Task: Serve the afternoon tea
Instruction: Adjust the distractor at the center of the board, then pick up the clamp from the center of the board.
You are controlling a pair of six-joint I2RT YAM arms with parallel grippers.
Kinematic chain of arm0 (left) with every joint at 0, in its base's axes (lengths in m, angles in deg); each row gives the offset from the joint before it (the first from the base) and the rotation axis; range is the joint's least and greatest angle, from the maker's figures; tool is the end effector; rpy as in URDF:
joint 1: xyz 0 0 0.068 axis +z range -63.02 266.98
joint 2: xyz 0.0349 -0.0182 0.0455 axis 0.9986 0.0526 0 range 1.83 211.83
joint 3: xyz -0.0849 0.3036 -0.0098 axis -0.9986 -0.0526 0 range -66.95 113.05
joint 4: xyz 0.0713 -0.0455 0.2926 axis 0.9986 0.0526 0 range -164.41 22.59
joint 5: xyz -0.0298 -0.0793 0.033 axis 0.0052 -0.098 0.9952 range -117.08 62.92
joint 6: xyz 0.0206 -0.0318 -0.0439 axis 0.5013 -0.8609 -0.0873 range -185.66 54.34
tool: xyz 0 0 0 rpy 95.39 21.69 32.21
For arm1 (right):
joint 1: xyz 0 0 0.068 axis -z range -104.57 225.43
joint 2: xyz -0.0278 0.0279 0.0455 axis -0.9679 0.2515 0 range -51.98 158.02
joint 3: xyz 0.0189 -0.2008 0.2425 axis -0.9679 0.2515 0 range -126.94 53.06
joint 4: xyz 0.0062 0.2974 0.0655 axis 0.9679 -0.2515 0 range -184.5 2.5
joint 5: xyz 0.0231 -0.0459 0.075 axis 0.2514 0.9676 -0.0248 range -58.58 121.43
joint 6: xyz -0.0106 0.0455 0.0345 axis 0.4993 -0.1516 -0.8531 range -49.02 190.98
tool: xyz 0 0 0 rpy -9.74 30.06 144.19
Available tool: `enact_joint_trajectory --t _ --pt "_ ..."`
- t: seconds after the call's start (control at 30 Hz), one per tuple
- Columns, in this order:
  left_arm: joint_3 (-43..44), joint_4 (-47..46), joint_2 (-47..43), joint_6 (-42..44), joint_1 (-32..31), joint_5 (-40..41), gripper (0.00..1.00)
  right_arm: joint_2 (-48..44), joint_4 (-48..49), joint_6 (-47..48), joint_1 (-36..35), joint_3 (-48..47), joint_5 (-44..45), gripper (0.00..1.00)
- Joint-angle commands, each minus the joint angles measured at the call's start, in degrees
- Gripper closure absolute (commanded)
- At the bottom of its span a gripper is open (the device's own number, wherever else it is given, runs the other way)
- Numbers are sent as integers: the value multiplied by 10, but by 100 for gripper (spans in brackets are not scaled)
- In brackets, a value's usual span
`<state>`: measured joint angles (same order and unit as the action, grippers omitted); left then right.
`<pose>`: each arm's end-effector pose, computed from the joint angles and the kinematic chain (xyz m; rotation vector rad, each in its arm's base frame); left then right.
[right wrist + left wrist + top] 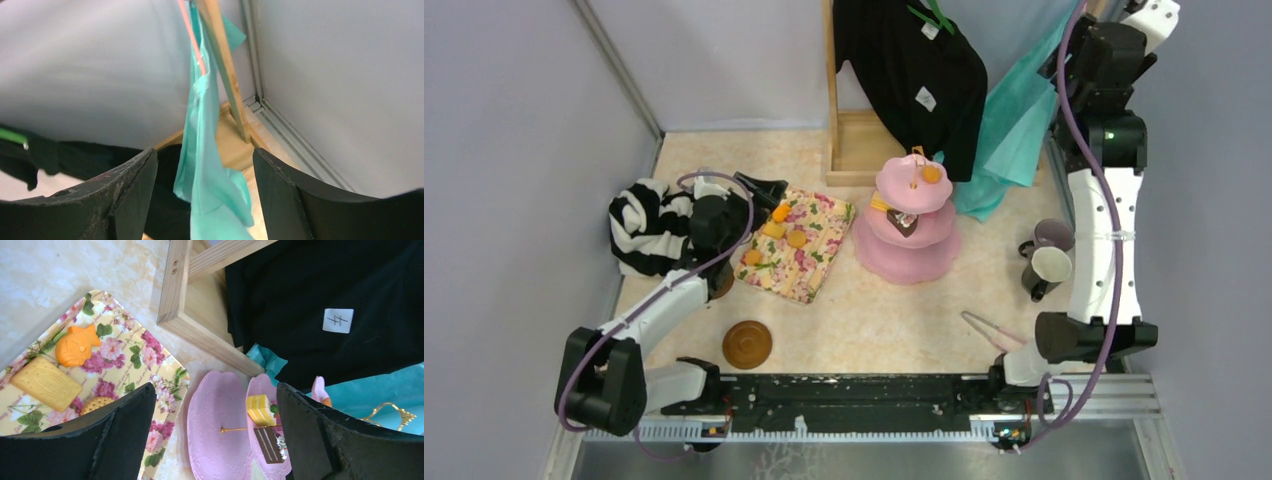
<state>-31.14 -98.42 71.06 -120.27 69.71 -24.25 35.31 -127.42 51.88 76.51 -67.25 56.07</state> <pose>0.2875 -0.0873 0.2725 -0.6177 1.7089 -0.8679 0.3270 -0.0235 0.6162 0.6040 1.5697 -0.1270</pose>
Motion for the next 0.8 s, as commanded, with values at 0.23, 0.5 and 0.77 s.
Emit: enact_joint_trajectory --t 0.23,0.5,0.77 --pt "-32 7 -77 41 -3 -43 5 -186 46 26 -107 200 96 31" --pt "-52 26 -121 37 -4 -80 5 -305 -56 1 -243 364 161 34" --pt "-65 21 -132 28 -4 -92 5 -324 -160 -66 -364 467 148 43"
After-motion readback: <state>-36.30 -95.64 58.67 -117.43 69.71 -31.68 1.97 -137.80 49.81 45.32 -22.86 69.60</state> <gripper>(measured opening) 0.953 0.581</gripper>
